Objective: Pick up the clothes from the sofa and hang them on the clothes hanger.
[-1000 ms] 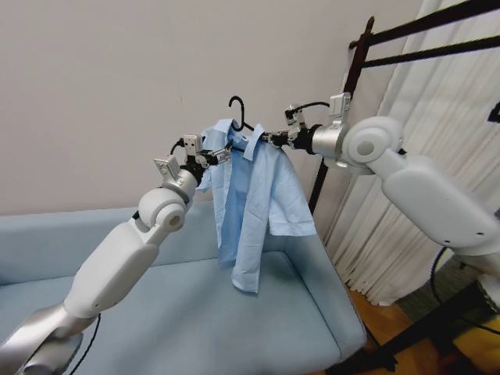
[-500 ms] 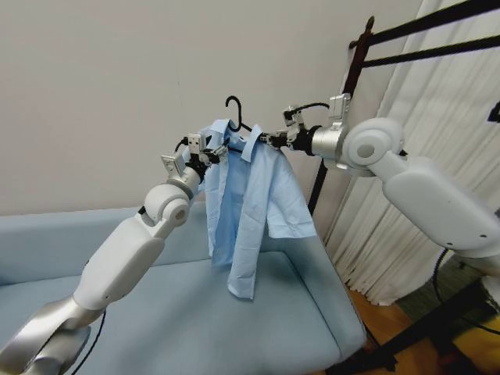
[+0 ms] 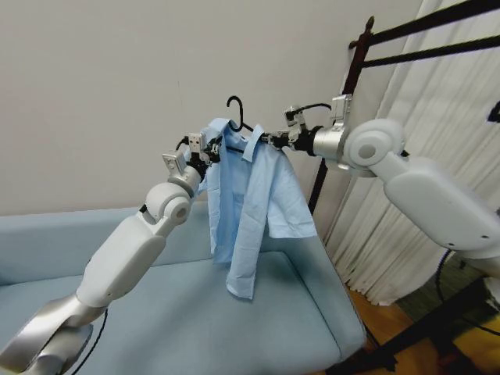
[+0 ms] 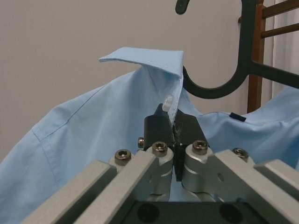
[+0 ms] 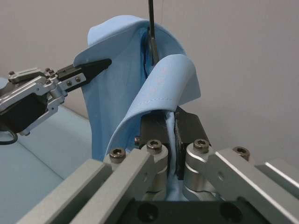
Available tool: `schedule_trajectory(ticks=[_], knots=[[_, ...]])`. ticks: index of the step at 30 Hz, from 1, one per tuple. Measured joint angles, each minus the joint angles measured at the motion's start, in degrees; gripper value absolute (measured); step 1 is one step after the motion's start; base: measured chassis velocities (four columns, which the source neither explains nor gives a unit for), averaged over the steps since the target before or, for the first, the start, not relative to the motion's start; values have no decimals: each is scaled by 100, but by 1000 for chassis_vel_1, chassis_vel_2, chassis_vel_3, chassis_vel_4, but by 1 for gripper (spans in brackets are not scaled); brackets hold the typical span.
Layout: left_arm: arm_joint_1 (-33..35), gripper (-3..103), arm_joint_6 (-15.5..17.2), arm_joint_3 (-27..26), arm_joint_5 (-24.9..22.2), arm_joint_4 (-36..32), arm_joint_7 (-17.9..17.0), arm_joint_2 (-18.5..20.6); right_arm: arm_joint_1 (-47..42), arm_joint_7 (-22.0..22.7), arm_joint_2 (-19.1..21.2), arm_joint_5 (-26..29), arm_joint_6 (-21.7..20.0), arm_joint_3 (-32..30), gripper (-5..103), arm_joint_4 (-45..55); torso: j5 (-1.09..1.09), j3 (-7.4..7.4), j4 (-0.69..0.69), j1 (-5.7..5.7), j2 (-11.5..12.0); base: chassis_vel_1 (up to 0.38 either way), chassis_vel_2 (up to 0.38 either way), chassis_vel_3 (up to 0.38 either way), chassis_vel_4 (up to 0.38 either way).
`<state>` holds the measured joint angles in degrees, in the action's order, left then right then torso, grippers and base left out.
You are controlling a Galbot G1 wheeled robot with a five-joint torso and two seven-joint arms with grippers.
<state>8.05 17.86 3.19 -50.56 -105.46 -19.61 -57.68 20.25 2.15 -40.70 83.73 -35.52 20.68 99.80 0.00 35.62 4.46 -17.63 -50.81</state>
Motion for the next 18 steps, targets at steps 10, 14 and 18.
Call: schedule_trajectory(ticks=[10,14,18], knots=[[-264,0,-25,4,-76,129,53,-12,-131,-47,27,-173,14,-21,2,52,0,0,0,0,0,0,0,0,0],[-393,0,-38,4,-157,136,94,26,-162,-50,22,-256,17,-26,2,21,0,0,0,1,0,0,0,0,0],[-476,0,-49,3,-201,155,127,66,-188,-51,15,-325,18,-26,2,-18,0,0,0,1,0,0,0,0,0]])
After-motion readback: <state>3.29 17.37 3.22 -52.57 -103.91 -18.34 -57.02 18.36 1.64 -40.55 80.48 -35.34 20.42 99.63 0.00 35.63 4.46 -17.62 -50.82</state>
